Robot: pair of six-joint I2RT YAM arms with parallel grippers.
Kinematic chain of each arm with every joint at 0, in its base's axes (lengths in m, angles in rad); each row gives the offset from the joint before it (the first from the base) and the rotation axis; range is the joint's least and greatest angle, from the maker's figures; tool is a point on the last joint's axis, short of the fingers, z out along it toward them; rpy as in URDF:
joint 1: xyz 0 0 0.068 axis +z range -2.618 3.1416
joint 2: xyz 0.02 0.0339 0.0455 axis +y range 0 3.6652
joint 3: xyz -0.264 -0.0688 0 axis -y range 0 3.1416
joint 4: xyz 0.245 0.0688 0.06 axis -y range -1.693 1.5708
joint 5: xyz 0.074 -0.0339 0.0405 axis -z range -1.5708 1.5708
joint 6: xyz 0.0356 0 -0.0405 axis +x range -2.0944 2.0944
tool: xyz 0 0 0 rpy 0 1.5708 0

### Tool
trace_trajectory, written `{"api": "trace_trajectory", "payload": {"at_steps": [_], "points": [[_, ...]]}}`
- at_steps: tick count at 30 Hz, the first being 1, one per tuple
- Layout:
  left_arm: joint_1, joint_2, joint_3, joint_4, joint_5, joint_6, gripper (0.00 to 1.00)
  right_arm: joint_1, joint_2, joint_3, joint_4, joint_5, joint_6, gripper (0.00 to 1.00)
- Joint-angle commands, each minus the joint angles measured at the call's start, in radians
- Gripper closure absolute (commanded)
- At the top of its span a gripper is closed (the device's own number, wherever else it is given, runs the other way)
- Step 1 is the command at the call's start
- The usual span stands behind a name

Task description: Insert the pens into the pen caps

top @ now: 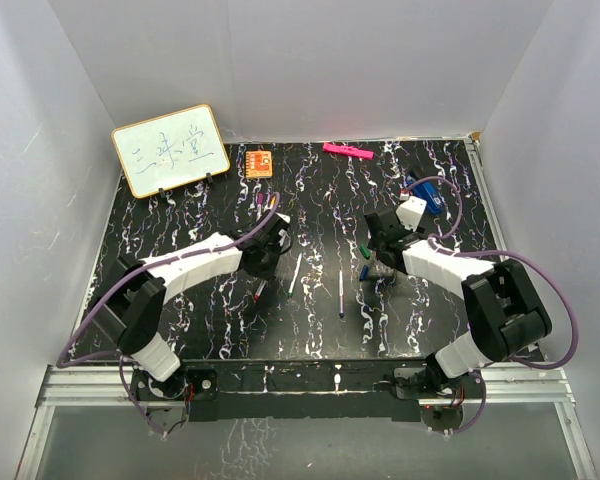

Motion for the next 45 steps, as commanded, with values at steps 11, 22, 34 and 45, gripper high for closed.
{"api": "trace_trajectory", "payload": {"at_steps": [11, 22, 34, 45], "points": [[0.002, -0.116, 0.019, 0.039, 0.055, -0.003, 1.00, -0.003, 0.046, 0.064, 0.016, -0.134, -0.083, 0.48], [0.002, -0.173, -0.002, 0.112, 0.101, -0.007, 1.00, -0.004, 0.089, 0.071, 0.025, -0.169, -0.100, 0.59], [0.004, -0.195, -0.027, 0.179, 0.171, 0.011, 1.00, -0.015, 0.137, 0.091, 0.039, -0.161, -0.118, 0.62], [0.017, -0.240, -0.068, 0.241, 0.191, 0.016, 1.00, -0.021, 0.168, 0.072, 0.045, -0.199, -0.108, 0.74]]}}
